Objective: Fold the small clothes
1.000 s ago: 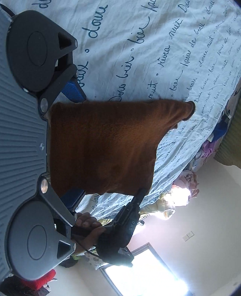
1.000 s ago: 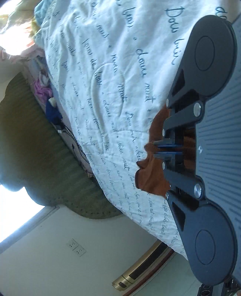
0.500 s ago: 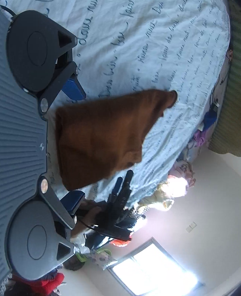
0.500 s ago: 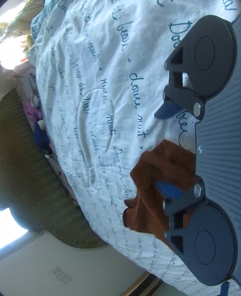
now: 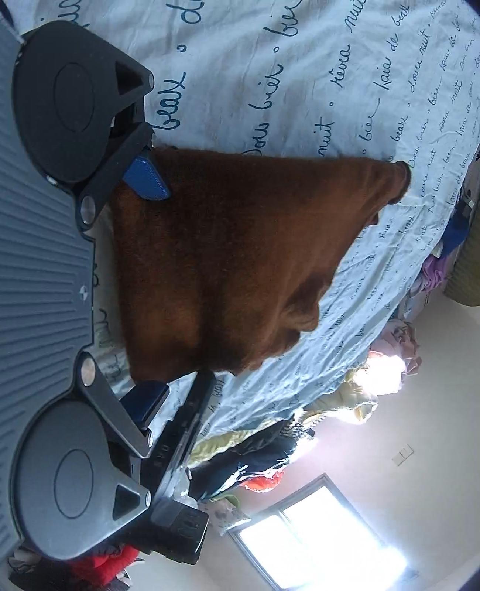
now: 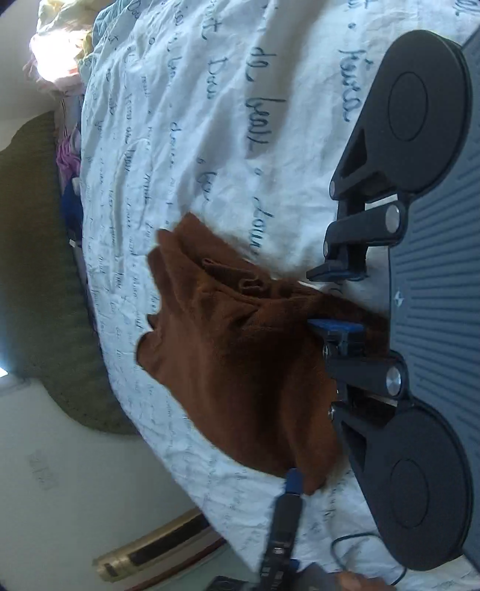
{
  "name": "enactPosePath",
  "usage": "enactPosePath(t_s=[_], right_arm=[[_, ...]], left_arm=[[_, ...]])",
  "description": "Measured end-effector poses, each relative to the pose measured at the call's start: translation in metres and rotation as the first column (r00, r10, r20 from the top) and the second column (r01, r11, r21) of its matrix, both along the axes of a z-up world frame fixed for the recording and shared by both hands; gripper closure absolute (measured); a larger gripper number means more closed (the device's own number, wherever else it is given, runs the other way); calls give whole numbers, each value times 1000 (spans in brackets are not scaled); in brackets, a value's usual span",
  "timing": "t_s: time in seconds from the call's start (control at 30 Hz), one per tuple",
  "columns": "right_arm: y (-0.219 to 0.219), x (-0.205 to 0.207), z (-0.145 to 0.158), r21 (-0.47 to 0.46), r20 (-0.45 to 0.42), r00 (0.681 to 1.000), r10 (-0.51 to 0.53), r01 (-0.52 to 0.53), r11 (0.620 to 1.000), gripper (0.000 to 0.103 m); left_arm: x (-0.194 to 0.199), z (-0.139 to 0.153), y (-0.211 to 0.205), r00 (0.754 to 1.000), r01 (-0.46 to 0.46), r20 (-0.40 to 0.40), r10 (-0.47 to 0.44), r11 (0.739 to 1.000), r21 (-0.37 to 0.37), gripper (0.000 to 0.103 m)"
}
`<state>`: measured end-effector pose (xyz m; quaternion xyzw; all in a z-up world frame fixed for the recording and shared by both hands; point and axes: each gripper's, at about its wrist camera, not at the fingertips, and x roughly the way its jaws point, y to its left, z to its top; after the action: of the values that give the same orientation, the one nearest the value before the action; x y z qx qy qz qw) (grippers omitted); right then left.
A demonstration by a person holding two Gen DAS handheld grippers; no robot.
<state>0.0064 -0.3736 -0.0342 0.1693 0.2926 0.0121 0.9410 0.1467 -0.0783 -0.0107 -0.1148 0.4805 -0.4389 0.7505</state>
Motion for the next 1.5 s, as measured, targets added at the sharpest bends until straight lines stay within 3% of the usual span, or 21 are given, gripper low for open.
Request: enactPosePath(t_s=[0.1,0.2,0.27,0.3,0.33,0.4,0.47,0.53,0.6,0.67,0.83,0.97,1.03,1.07,1.1,1.17,1.2,1.23,1.37,1.43,1.5], right_arm=[[-30,34,22,83,41,999,7,-10,996,82],[-67,96,11,209,-45,998,40,-30,978,78],[-83,123,1,250,-75,997,21,-2,968,64],[-89,135,-5,277,-83,996,44,-19,961,44],[-91,145,-10,293,-87,994,59,-31,956,35],[-91,158,-16,317,-108,988,110,-71,946,35],[-84,166,-20,314,-121,979,164,-119,942,40],[-74,169,-19,277,-138,971,197,-154,949,99],[-67,168,-13,205,-137,972,193,-163,965,99],[-66,167,-6,192,-116,977,177,-153,969,99],[-67,175,4,117,-120,983,140,-126,985,100],[-72,191,-24,58,-211,973,89,-78,995,100],[-74,192,-38,88,-218,972,92,-74,993,99],[-76,190,-38,103,-207,975,80,-60,993,98],[-78,187,-33,105,-201,977,69,-48,993,91],[-79,173,-13,81,-158,986,42,-30,996,51],[-79,160,1,76,-112,993,44,-35,996,14],[-79,148,12,94,-73,996,60,-54,994,9],[-66,82,42,214,58,989,135,-144,966,13],[-55,61,37,302,80,985,154,-171,938,35],[-48,57,21,372,86,984,157,-178,911,41]], left_arm=[[5,18,-5,1000,7,25,-6,1000,-29,0],[4,19,-28,999,33,34,-33,999,-4,0],[-2,14,-43,997,66,25,-66,998,13,0],[-6,11,-49,997,79,24,-80,997,15,0],[-13,9,-56,995,98,25,-99,995,14,0],[-23,6,-66,992,122,28,-122,992,-15,0],[-33,5,-79,987,157,44,-155,987,-46,0],[-44,5,-95,977,200,85,-194,978,-62,0],[-53,-2,-114,968,232,107,-229,973,-11,1],[-54,-22,-128,970,231,68,-233,972,40,2],[-61,-37,-136,967,219,118,-224,974,56,1],[-70,-39,-140,955,228,173,-239,970,84,1],[-72,-38,-140,957,218,177,-229,973,82,1],[-71,-35,-138,961,214,161,-225,974,79,1],[-71,-29,-134,964,222,138,-230,973,66,1],[-71,-14,-115,963,247,106,-246,969,8,0],[-72,-6,-104,965,241,112,-239,971,-7,0],[-71,2,-90,965,233,130,-228,972,-25,0],[-49,10,-40,984,139,124,-131,989,-59,0],[-36,0,-25,992,81,99,-76,995,-51,0],[-23,-15,-16,999,29,44,-28,999,-24,0]])
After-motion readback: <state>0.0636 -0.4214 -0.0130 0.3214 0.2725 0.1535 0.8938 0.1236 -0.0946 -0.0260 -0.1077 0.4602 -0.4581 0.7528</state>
